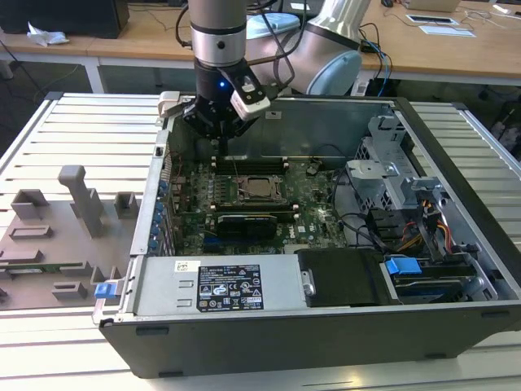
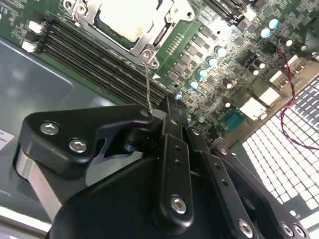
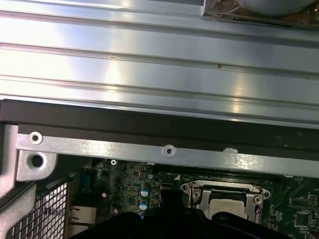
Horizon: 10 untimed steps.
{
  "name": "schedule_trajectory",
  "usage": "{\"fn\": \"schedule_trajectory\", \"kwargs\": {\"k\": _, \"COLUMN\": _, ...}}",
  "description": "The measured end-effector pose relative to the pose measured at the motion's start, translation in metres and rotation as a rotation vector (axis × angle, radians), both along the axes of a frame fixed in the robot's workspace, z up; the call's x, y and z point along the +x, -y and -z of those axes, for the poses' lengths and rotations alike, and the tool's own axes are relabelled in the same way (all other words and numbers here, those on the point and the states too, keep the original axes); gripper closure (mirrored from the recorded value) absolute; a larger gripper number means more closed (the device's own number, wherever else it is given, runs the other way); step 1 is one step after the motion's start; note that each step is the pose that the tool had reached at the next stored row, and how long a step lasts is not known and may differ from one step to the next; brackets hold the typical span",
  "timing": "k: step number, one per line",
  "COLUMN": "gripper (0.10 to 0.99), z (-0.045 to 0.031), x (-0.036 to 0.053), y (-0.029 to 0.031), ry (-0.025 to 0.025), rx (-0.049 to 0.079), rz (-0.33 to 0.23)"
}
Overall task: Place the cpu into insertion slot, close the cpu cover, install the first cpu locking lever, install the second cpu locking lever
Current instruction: 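Install the first cpu locking lever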
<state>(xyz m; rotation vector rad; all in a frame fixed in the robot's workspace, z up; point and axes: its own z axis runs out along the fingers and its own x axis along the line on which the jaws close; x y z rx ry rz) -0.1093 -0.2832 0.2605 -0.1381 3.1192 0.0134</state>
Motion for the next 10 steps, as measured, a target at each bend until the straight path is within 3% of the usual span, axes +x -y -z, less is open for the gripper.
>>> {"fn": "schedule_trajectory", "kwargs": {"k": 10, "gripper": 0.98, "z": 0.0009, "x": 0.008, "y": 0.0, "ry": 0.0, "rx": 0.0, "rz": 0.0}}
